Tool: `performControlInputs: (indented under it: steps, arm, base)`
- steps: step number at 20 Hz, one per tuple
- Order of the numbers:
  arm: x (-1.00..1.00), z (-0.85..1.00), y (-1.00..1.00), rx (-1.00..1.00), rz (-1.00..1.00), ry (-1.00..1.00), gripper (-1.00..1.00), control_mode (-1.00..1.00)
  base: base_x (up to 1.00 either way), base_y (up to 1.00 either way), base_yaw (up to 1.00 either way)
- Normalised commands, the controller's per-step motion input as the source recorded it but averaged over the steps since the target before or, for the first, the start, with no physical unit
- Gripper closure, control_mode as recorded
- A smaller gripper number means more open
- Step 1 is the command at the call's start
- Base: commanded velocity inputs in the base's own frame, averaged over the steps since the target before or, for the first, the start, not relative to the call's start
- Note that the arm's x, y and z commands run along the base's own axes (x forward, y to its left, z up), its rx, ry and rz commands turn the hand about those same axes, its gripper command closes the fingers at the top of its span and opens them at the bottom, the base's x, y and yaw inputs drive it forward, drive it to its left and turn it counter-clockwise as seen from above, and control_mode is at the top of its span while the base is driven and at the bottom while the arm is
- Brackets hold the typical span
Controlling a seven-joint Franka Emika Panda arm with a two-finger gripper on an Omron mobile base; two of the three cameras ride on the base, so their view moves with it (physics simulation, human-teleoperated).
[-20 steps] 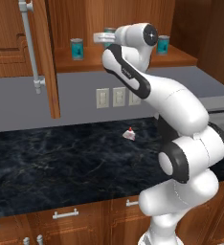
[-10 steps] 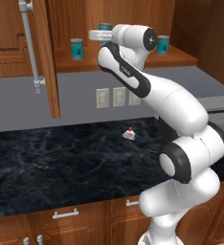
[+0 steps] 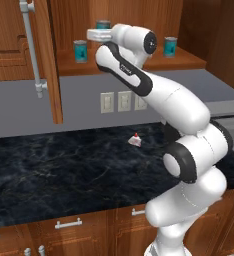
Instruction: Stack two cans on top of the other two cans in the cabinet.
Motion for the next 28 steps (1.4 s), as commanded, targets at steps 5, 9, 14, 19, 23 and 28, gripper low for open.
performControlInputs:
  steps: [5, 9, 14, 19, 23, 28]
  arm:
    - [0.11, 0.26, 0.16, 0.0, 0.03, 0.08, 1.0, -1.0]
    - [0.0, 0.14, 0.25, -0.01, 0.05, 0.02, 1.0, -1.0]
    - [0.0, -0.01, 0.35, -0.03, 0.06, 0.0, 1.0, -1.0]
    - [0.06, 0.0, 0.28, -0.03, 0.07, -0.01, 1.0, -1.0]
    - [0.1, -0.03, 0.18, -0.04, 0.07, 0.0, 1.0, -1.0]
    - [0.06, -0.05, 0.03, -0.02, 0.05, 0.0, 1.0, -1.0]
  base:
    - [0.0, 0.0, 0.0]
    - [0.0, 0.0, 0.0]
    - [0.0, 0.0, 0.0]
    - [0.0, 0.0, 0.0]
    - [0.0, 0.0, 0.0]
    - [0.0, 0.0, 0.0]
